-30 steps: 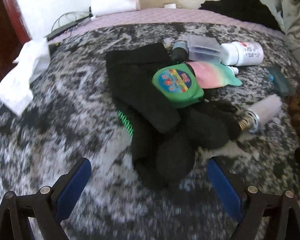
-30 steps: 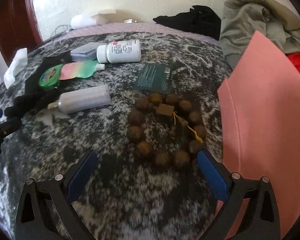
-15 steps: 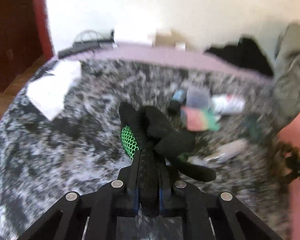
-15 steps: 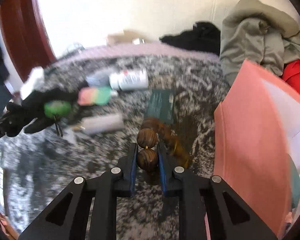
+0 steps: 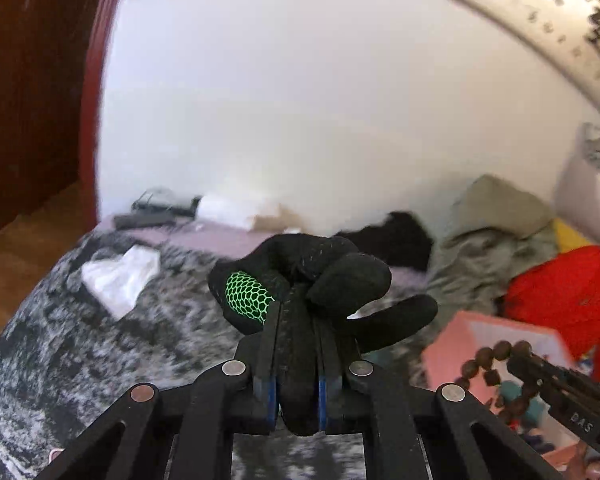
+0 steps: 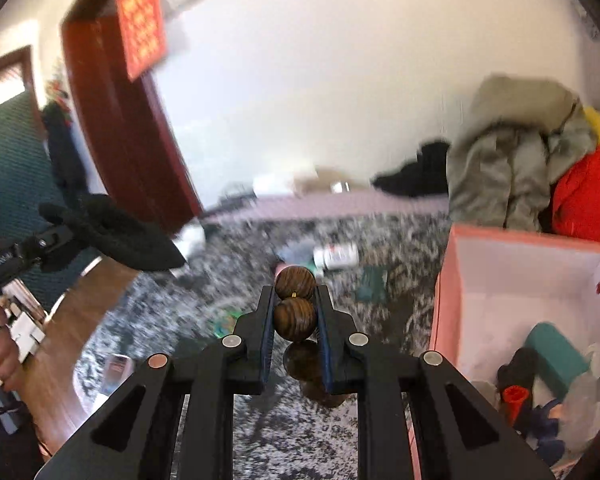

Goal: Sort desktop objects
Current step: 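Grasp the black glove with the left gripper while the right grasps the bead bracelet, then drop the glove and bead bracelet into the pink box with both grippers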

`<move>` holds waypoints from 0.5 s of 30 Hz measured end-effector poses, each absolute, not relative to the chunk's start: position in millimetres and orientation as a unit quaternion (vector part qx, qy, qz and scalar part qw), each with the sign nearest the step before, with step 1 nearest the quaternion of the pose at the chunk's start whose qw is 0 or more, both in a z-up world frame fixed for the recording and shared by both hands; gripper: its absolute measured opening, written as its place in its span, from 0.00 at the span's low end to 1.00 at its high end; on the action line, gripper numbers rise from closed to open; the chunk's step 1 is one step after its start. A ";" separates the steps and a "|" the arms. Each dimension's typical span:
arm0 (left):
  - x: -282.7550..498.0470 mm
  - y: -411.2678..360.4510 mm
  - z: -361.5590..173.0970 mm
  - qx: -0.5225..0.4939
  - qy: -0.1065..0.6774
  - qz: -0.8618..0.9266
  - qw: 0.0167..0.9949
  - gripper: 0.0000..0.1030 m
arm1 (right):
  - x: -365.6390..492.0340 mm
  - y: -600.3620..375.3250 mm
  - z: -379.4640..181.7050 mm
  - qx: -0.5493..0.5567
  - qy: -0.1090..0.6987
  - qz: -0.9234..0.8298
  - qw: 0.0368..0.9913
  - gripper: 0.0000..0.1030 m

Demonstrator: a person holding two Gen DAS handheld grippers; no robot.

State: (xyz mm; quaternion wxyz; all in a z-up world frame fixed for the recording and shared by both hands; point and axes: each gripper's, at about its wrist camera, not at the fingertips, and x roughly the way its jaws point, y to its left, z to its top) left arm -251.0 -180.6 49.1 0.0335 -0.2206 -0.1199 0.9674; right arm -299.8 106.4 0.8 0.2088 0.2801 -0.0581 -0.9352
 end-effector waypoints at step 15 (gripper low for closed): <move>-211.6 -28.3 98.3 -0.160 -0.064 0.964 0.203 0.09 | -211.1 187.4 83.3 0.139 -0.078 -0.979 0.131 0.19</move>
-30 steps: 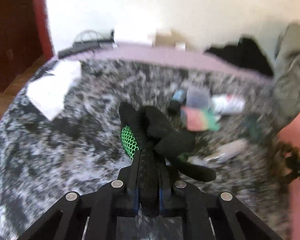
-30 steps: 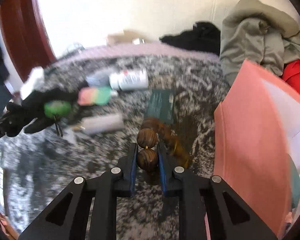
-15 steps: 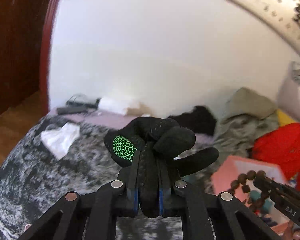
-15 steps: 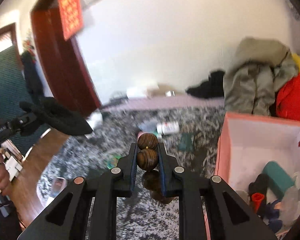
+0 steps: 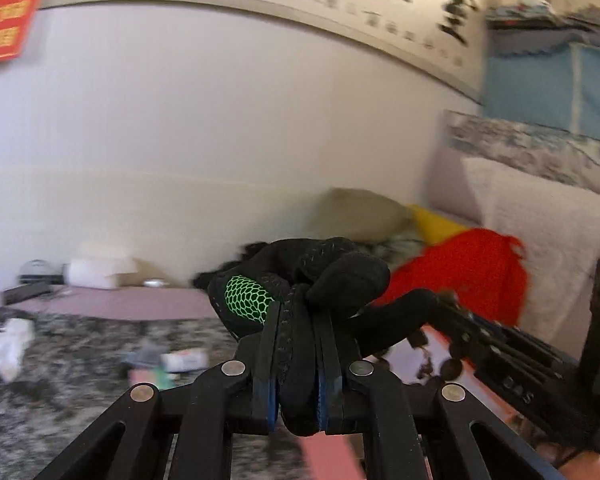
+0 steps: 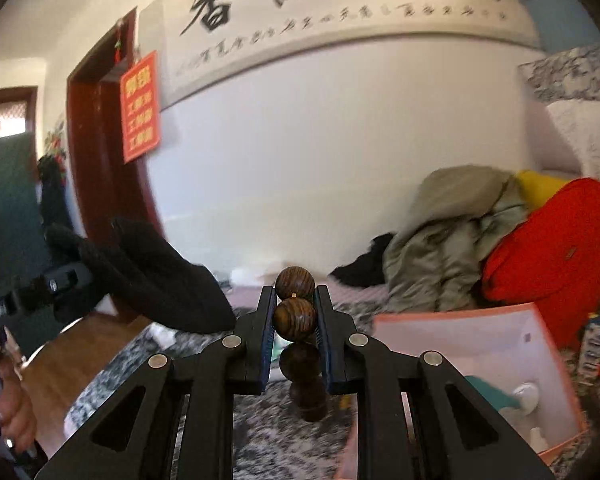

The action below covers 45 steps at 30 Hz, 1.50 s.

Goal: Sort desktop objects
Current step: 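Drop the glove and bead bracelet into the pink box with both grippers, then grasp the green tape measure with the left gripper while the right grasps the bulb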

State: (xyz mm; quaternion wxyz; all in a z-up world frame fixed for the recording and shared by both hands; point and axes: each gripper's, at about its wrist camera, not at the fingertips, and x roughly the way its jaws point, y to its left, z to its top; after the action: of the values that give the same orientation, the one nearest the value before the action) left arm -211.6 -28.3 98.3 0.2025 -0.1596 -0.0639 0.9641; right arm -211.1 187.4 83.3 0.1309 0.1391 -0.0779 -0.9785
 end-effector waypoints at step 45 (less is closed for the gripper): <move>-371.0 -158.8 -114.4 -0.457 -0.018 0.889 -0.021 0.93 | -331.5 145.3 -11.8 0.321 -0.208 -0.910 0.159 0.99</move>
State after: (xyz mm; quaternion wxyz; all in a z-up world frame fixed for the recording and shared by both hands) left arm -371.0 -158.8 -114.4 -0.0209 -0.4570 -0.0176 0.8891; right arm -331.5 145.3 -11.8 0.1594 0.3212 -0.2084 -0.9099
